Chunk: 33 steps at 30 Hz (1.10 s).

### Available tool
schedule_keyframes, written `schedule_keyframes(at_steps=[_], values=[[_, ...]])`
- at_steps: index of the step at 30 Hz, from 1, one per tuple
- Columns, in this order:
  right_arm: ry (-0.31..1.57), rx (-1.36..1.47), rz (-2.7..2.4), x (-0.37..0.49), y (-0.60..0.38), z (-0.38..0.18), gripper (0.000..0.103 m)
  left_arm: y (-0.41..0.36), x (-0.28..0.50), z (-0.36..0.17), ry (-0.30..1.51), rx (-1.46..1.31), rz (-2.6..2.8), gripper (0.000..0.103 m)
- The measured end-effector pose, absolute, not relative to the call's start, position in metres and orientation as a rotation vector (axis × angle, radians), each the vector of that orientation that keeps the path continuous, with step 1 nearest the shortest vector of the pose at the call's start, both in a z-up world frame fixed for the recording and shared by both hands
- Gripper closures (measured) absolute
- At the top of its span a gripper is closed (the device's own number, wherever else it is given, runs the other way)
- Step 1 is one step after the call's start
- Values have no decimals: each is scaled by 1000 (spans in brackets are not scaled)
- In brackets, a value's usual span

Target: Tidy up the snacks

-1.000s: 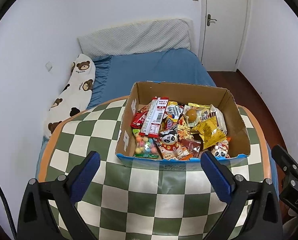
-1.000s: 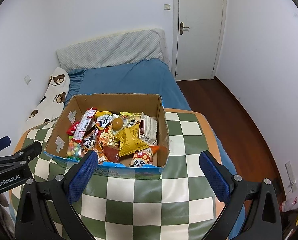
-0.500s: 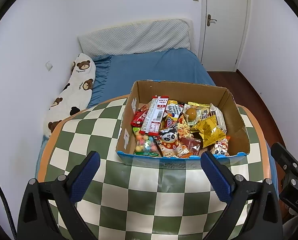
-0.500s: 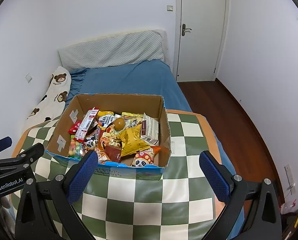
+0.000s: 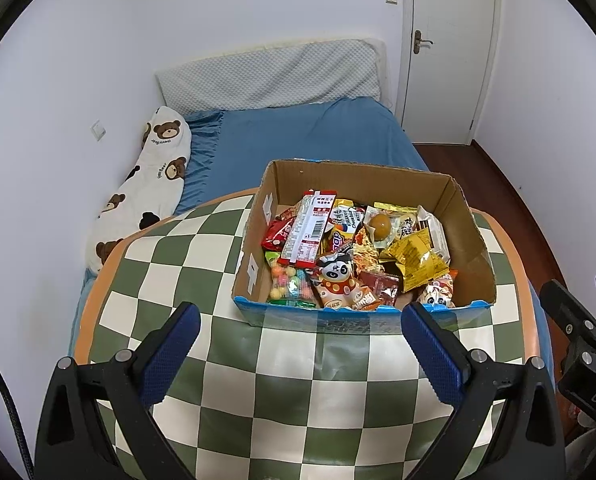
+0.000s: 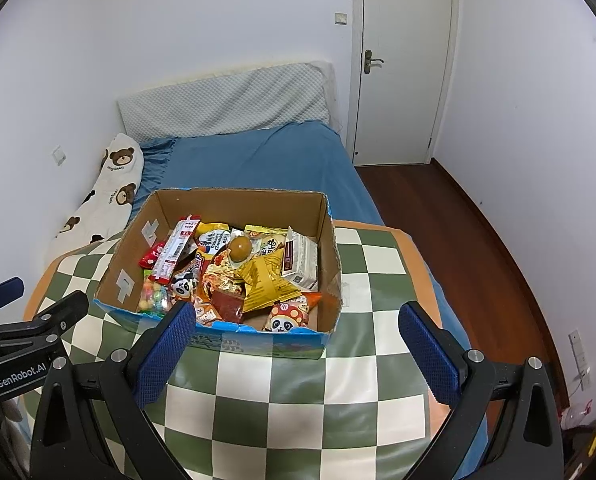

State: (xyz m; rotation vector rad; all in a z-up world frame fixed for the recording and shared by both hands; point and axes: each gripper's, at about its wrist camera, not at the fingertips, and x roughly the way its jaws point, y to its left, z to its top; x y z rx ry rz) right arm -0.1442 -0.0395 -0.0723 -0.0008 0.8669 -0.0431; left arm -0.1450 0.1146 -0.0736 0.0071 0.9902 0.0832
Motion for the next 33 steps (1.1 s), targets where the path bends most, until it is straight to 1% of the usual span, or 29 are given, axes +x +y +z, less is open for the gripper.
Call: schedule_keyframes(at_steps=[33], values=[[857,-6,-34,-150,-45,-63,0,107,-152,-62,960,12,82,0]])
